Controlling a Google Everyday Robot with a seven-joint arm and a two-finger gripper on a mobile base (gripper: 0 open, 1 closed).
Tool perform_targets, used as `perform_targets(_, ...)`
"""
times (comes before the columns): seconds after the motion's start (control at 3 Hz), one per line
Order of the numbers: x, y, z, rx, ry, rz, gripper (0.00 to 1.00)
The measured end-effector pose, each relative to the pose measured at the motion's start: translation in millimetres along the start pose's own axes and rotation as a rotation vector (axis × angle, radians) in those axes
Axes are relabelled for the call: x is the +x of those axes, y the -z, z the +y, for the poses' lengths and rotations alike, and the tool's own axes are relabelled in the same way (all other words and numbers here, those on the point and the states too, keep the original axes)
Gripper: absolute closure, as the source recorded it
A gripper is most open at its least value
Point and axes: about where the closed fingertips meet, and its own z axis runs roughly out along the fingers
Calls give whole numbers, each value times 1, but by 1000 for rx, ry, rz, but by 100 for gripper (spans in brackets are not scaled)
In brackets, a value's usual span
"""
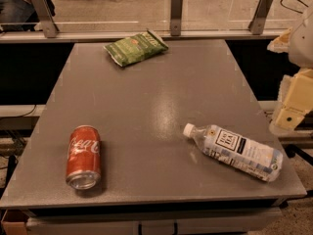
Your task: Place blue plastic bottle upright
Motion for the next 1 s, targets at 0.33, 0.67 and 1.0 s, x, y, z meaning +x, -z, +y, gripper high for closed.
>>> perform_targets(0.33, 0, 0, 0, 0, 0, 0, 0)
perform_targets(0.67, -5, -17, 7, -6, -34, 5, 0)
perform_targets(1.0, -9, -53, 23, -29, -102, 23, 0)
